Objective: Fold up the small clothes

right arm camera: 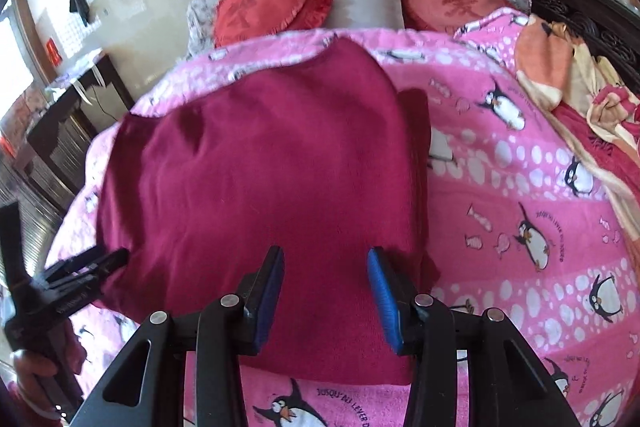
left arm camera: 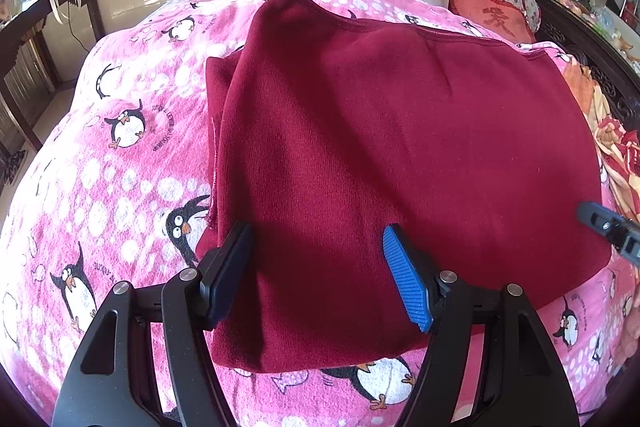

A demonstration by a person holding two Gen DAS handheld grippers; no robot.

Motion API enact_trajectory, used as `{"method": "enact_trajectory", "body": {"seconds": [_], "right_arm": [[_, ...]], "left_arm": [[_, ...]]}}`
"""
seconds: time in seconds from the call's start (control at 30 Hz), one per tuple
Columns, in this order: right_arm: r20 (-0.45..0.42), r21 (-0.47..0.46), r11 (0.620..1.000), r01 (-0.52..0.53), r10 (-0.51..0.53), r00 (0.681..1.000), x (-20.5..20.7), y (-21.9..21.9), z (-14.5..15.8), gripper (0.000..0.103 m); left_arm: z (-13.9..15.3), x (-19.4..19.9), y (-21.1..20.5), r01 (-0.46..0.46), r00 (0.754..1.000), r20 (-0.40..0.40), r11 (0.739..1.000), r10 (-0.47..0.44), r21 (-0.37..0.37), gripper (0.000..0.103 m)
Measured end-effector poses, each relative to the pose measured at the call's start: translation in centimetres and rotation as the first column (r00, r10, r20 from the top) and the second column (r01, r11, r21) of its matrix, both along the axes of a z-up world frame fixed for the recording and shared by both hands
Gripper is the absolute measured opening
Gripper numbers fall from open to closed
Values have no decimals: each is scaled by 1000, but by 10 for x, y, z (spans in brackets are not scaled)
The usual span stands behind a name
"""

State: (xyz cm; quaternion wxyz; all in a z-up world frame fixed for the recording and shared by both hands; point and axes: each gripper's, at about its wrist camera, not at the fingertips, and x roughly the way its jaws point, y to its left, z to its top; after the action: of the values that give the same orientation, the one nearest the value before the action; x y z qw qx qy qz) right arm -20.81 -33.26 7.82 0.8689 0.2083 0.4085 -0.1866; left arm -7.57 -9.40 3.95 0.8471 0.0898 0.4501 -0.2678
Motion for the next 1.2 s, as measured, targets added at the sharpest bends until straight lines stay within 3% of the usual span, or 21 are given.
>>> {"method": "enact_trajectory", "body": {"seconds": [0.27,0.5,0.6,0.93,1.1,1.2], "right_arm": [[-53,-56,998,-18,15,998,9,9,-9,46],[-38,-65,996,-59,57,998,22,27,14,46],[-33,-68,992,-105,103,994,41,37,21,46],[7,42,972,-233,233,972,123,77,33,47],[30,53,957,-287,285,958,163,100,38,63],[4,55,945,-324,324,946,189,114,38,64]], "left_arm": [[1,0,-1,-3,1000,2,1000,3,-1,69],[9,-4,4,-10,1000,-8,1000,10,-20,69],[16,-5,12,-16,1000,-19,998,15,-56,69],[31,-3,51,-55,998,-39,994,52,-97,69],[28,6,72,-106,992,-85,985,95,-138,69],[22,9,82,-131,987,-117,980,114,-149,69]]}}
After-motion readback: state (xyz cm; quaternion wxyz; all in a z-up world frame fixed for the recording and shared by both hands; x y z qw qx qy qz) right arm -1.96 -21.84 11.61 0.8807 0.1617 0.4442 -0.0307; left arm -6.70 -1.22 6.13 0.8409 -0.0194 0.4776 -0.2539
